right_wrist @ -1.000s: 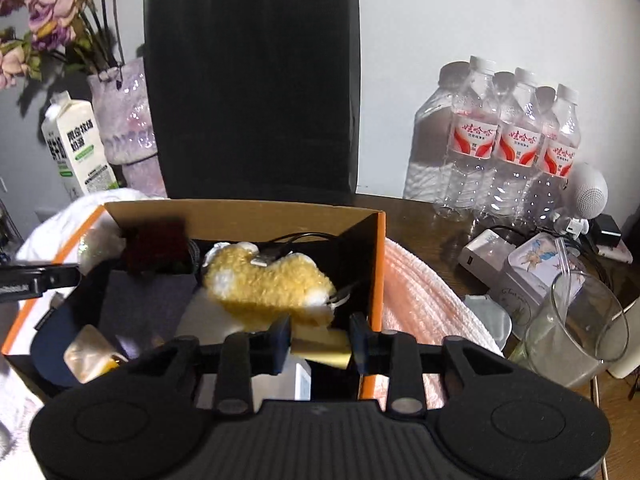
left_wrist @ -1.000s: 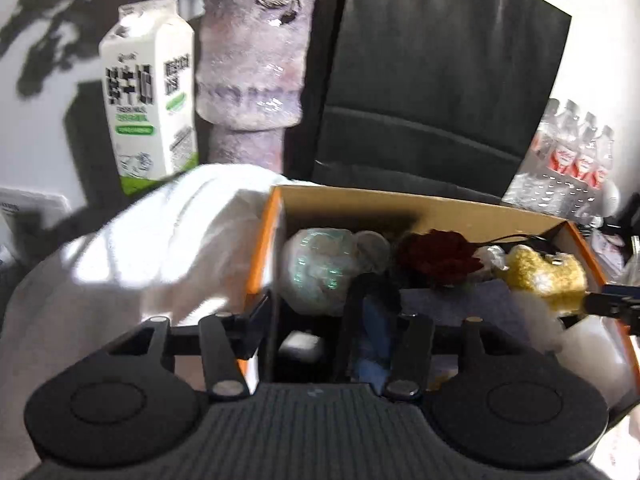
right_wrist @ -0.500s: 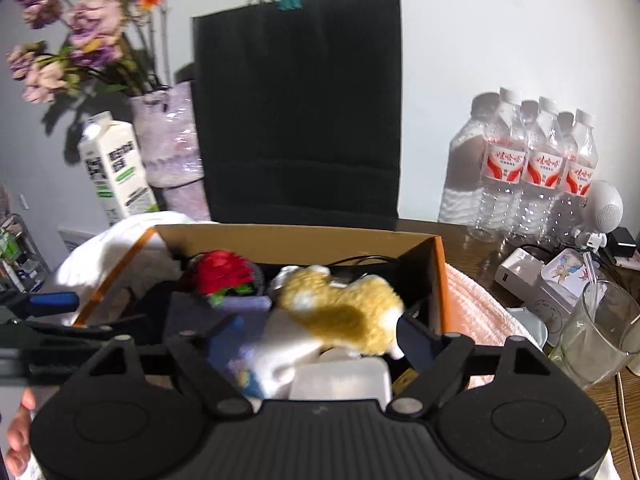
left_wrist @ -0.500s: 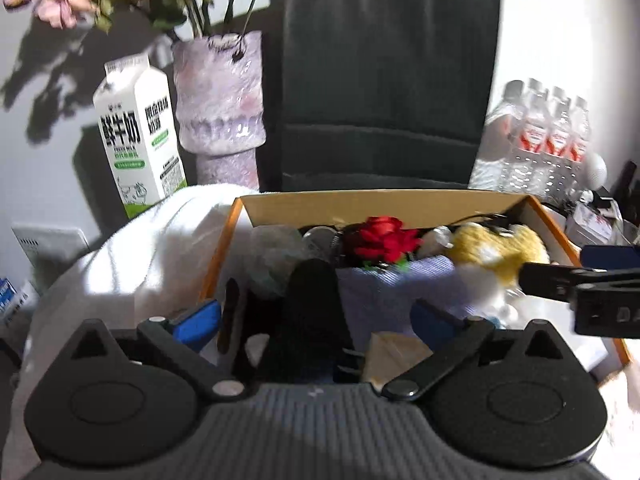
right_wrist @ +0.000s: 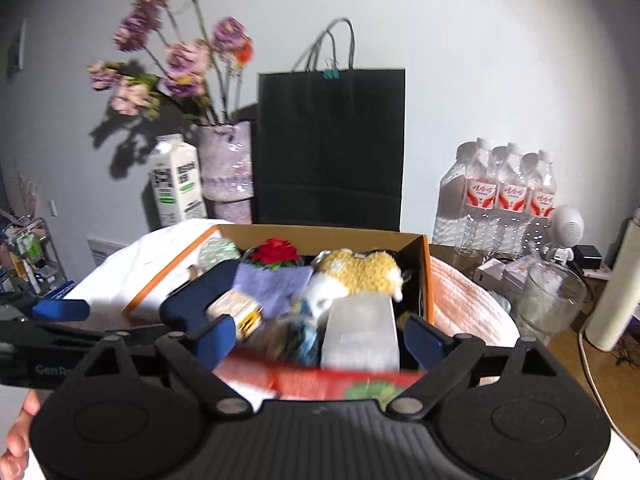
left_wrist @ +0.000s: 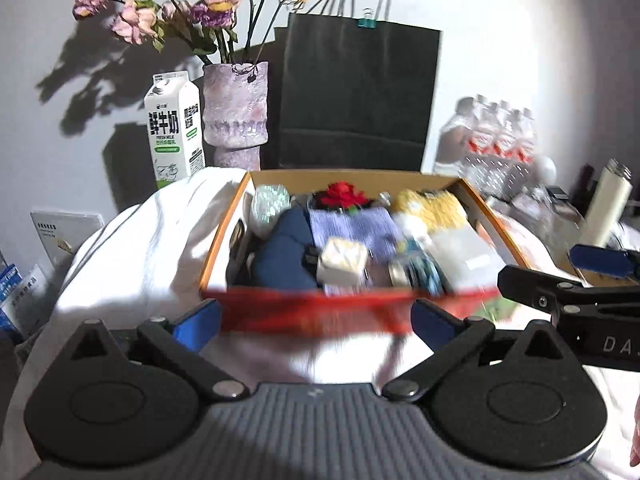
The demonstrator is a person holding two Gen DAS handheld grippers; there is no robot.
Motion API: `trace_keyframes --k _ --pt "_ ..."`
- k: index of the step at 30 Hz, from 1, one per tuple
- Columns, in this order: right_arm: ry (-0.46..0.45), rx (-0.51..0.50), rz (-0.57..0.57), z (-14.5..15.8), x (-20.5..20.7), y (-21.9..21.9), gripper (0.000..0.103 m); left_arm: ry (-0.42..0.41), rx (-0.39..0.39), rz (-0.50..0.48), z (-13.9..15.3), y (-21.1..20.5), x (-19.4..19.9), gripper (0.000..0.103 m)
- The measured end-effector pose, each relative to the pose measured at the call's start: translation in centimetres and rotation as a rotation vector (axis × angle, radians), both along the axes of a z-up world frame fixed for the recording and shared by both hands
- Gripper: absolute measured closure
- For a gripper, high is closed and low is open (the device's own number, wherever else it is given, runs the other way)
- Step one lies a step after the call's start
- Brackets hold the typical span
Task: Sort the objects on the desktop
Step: 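Withdraw both grippers from the box back over the towel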
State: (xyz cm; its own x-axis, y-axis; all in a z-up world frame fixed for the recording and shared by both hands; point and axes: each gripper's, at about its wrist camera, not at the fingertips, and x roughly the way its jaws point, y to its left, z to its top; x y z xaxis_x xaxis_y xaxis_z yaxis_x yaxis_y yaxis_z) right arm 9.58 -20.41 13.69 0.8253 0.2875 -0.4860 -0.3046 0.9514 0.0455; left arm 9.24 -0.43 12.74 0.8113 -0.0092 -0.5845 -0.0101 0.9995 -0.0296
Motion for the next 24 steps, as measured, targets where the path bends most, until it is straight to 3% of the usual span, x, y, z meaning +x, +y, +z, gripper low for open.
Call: trace_keyframes --k 7,12,19,24 --pt "-0.053 0.034 0.04 -1.0 -9.9 -1.1 0.006 -0.105 0.006 -0.034 -0.8 -0.6 -9.2 0.0" --pt "-0.118 0.019 0.026 -1.7 -15.9 -1.7 0.002 -0.193 0.07 -0.028 -2.2 -2.0 -15.7 0.0" --pt "-0.134 -0.028 -0.025 -4.1 -21.0 -2.9 0.0 -0.149 0.066 -0.029 -5.6 -2.2 -21.5 0.0" --pt "-0.136 -0.025 -0.047 -6.1 -22.4 -3.3 0.0 -0.124 0.032 -0.008 -7.1 -1.1 -21.5 0.0"
